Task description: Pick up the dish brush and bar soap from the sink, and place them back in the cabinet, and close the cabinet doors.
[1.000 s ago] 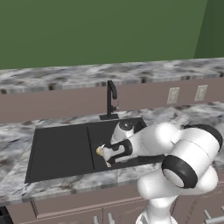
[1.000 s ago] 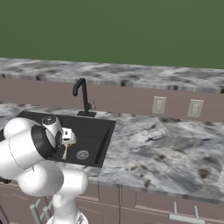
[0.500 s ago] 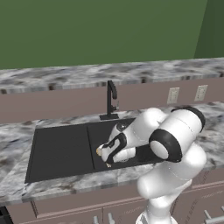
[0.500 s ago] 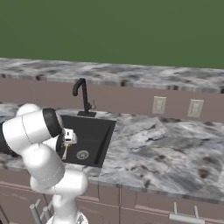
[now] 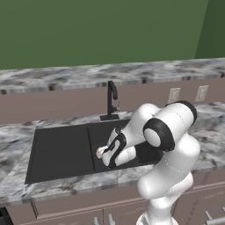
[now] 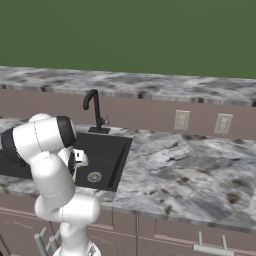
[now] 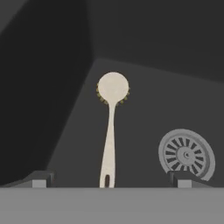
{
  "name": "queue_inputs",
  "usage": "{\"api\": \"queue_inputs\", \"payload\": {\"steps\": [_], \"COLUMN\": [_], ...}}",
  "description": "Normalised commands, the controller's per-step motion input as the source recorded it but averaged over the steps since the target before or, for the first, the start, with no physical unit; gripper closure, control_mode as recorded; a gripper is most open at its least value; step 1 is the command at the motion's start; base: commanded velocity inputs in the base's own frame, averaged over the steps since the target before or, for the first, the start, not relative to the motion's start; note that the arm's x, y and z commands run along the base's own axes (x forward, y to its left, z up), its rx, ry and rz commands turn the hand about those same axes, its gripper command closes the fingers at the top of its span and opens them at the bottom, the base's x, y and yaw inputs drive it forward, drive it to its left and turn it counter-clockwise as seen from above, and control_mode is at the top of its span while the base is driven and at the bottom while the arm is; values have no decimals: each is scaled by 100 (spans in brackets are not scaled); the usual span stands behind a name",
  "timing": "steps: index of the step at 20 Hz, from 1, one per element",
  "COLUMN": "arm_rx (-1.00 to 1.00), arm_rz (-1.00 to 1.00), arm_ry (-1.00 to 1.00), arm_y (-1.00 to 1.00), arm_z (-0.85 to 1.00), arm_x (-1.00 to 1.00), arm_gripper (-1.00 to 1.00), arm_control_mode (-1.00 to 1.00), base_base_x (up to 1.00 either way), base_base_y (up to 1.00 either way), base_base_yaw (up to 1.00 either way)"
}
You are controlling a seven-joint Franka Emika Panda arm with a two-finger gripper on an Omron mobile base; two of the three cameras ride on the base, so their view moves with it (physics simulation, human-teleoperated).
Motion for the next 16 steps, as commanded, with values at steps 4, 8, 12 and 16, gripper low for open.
{"api": "queue_inputs", "payload": {"steps": [4,8,12,16], "arm_rx": [0,0,0,0], "arm_rz": [0,0,0,0], "arm_ry": [0,0,0,0], "arm_y": [8,10,13,15], "arm_z": [-18,-23,-26,-23], "arm_x": [4,9,14,18], "arm_gripper": [-100,-100,-100,-100], "arm_control_mode": [-100,-100,-100,-100], "base_base_x": [0,0,0,0], "base_base_y": [0,0,0,0], "base_base_yaw": [0,0,0,0]}}
